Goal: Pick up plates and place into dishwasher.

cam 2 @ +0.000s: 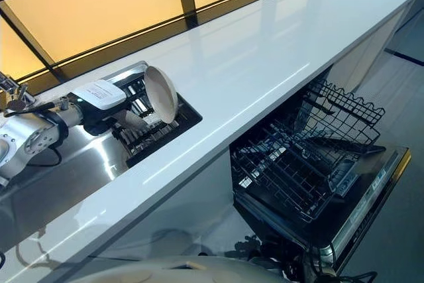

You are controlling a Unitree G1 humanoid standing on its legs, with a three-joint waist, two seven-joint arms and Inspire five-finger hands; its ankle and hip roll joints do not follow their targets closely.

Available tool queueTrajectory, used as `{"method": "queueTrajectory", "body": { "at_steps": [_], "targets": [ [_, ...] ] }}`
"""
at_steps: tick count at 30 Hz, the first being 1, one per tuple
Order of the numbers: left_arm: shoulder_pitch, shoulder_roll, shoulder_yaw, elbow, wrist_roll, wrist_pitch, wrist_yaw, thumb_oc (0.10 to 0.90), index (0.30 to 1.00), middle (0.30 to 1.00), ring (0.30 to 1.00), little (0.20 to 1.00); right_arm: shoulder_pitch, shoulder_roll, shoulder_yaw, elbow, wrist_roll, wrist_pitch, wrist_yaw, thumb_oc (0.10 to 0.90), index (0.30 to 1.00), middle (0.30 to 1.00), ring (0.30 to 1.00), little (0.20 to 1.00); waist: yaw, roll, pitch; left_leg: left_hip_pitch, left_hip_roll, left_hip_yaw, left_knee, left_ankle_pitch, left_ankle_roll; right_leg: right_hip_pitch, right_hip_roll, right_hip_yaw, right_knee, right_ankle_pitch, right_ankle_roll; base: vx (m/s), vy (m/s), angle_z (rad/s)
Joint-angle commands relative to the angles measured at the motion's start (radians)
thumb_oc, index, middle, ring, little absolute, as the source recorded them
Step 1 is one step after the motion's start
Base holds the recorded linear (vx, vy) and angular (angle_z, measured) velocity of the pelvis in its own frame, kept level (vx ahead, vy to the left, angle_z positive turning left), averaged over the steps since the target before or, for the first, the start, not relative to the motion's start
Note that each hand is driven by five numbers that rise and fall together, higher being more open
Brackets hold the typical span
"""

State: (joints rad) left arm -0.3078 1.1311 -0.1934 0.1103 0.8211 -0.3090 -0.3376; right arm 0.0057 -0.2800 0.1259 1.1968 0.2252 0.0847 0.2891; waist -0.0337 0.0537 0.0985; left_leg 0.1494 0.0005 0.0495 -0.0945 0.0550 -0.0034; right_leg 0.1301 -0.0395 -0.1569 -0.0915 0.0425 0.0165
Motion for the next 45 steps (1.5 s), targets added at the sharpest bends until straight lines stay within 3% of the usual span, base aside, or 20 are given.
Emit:
{"method": "queueTrajectory", "body": {
  "at_steps": [1, 6, 7, 9, 17, 22, 25, 27, 32, 36, 39, 41, 45],
  "targets": [
    [-0.177, 0.064, 0.068, 0.067, 0.018, 0.077, 0.085, 0.1, 0.3, 0.3, 0.3, 0.2, 0.002, -0.057, 0.015, 0.01, 0.0, 0.005, 0.016, 0.8, 0.9, 0.9, 0.9, 0.9, -0.005, 0.021, 0.018, 0.025, -0.06, 0.033, 0.007, -0.127, 0.043, 0.013, 0.034, -0.003, 0.062, -0.085, 0.064, -0.01, -0.002, -0.03],
    [-0.178, 0.07, 0.083, 0.078, 0.008, 0.094, 0.148, 0.1, 0.3, 0.3, 0.3, 0.2, 0.006, -0.047, 0.004, 0.008, 0.1, 0.024, 0.017, 0.8, 0.9, 0.9, 0.9, 0.9, -0.004, 0.018, 0.016, 0.026, -0.06, 0.034, 0.007, -0.127, 0.043, 0.014, 0.034, -0.004, 0.059, -0.083, 0.064, 0.0, 0.0, 0.0],
    [-0.165, 0.078, 0.106, 0.086, -0.02, 0.095, 0.197, 0.1, 0.3, 0.3, 0.3, 0.2, 0.011, -0.037, -0.034, 0.0, 0.232, 0.054, 0.017, 0.8, 0.9, 0.9, 0.9, 0.9, -0.004, 0.019, 0.015, 0.028, -0.061, 0.034, 0.007, -0.127, 0.043, 0.016, 0.034, -0.004, 0.058, -0.083, 0.064, 0.0, 0.0, 0.0],
    [-0.151, 0.085, 0.128, 0.092, -0.044, 0.102, 0.235, 0.1, 0.3, 0.3, 0.3, 0.2, 0.016, -0.027, -0.075, -0.007, 0.324, 0.07, 0.018, 0.8, 0.9, 0.9, 0.9, 0.9, -0.005, 0.021, 0.011, 0.028, -0.063, 0.034, 0.007, -0.128, 0.044, 0.016, 0.033, -0.003, 0.056, -0.081, 0.065, 0.0, 0.0, 0.0],
    [-0.006, 0.1, 0.309, 0.075, -0.135, 0.097, 0.421, 0.1, 0.3, 0.3, 0.3, 0.2, 0.051, 0.022, -0.169, -0.116, 0.617, 0.101, 0.05, 0.8, 0.9, 0.9, 0.9, 0.9, -0.005, 0.032, 0.0, 0.024, -0.073, 0.036, 0.007, -0.132, 0.047, 0.011, 0.022, 0.001, 0.045, -0.068, 0.074, -0.01, 0.022, -0.06],
    [0.088, 0.083, 0.408, 0.06, -0.166, 0.048, 0.558, 0.1, 0.3, 0.3, 0.3, 0.2, 0.079, 0.063, -0.175, -0.256, 0.737, 0.115, 0.093, 0.8, 0.9, 0.9, 0.9, 0.9, -0.009, 0.032, -0.004, 0.017, -0.079, 0.038, 0.007, -0.133, 0.051, -0.001, 0.007, 0.002, 0.044, -0.059, 0.086, -0.02, 0.044, -0.05],
    [0.128, 0.061, 0.437, 0.03, -0.15, 0.032, 0.597, 0.1, 0.3, 0.3, 0.3, 0.2, 0.096, 0.077, -0.161, -0.345, 0.729, 0.095, 0.096, 0.8, 0.9, 0.9, 0.9, 0.9, -0.014, 0.026, -0.005, 0.014, -0.082, 0.044, 0.007, -0.135, 0.053, -0.008, -0.001, 0.002, 0.043, -0.05, 0.094, -0.02, 0.043, -0.06],
    [0.143, 0.044, 0.45, -0.005, -0.139, 0.042, 0.613, 0.1, 0.3, 0.3, 0.3, 0.2, 0.109, 0.078, -0.137, -0.428, 0.643, 0.055, 0.075, 0.8, 0.9, 0.9, 0.9, 0.9, -0.02, 0.02, -0.003, 0.011, -0.083, 0.05, 0.007, -0.136, 0.055, -0.016, -0.007, 0.002, 0.043, -0.043, 0.1, -0.03, 0.042, -0.08],
    [0.202, 0.013, 0.492, -0.057, -0.127, 0.051, 0.659, 0.1, 0.3, 0.3, 0.3, 0.2, 0.157, 0.065, -0.071, -0.681, 0.495, 0.026, 0.012, 0.8, 0.9, 0.9, 0.9, 0.9, -0.035, 0.001, 0.009, 0.005, -0.084, 0.067, 0.007, -0.135, 0.059, -0.039, -0.017, 0.007, 0.059, -0.035, 0.112, -0.05, 0.033, -0.06],
    [0.299, -0.011, 0.537, -0.087, -0.119, 0.057, 0.722, 0.1, 0.3, 0.3, 0.3, 0.2, 0.221, 0.031, -0.076, -0.937, 0.439, 0.092, 0.027, 0.8, 0.9, 0.9, 0.9, 0.9, -0.055, -0.017, 0.026, 0.007, -0.082, 0.094, 0.007, -0.136, 0.063, -0.069, -0.026, 0.006, 0.083, -0.027, 0.124, -0.06, 0.038, -0.07],
    [0.338, -0.021, 0.553, -0.096, -0.117, 0.054, 0.753, 0.1, 0.3, 0.3, 0.3, 0.2, 0.233, -0.002, -0.081, -1.039, 0.469, 0.135, 0.086, 0.8, 0.9, 0.9, 0.9, 0.9, -0.059, -0.026, 0.031, 0.006, -0.08, 0.112, 0.007, -0.135, 0.063, -0.079, -0.03, 0.0, 0.091, -0.026, 0.128, -0.04, 0.029, -0.23],
    [0.362, -0.027, 0.559, -0.098, -0.115, 0.046, 0.776, 0.1, 0.3, 0.3, 0.3, 0.2, 0.231, -0.036, -0.096, -1.138, 0.532, 0.199, 0.173, 0.8, 0.9, 0.9, 0.9, 0.9, -0.06, -0.035, 0.034, 0.004, -0.077, 0.128, 0.007, -0.133, 0.063, -0.084, -0.032, -0.004, 0.1, -0.025, 0.13, -0.04, 0.02, -0.16],
    [0.375, -0.028, 0.553, -0.077, -0.108, 0.024, 0.81, 0.1, 0.3, 0.3, 0.3, 0.2, 0.219, -0.091, -0.136, -1.209, 0.632, 0.252, 0.258, 0.8, 0.9, 0.9, 0.9, 0.9, -0.058, -0.045, 0.032, 0.001, -0.075, 0.138, 0.007, -0.13, 0.061, -0.082, -0.033, -0.008, 0.099, -0.025, 0.129, -0.02, 0.006, -0.13]
  ]
}}
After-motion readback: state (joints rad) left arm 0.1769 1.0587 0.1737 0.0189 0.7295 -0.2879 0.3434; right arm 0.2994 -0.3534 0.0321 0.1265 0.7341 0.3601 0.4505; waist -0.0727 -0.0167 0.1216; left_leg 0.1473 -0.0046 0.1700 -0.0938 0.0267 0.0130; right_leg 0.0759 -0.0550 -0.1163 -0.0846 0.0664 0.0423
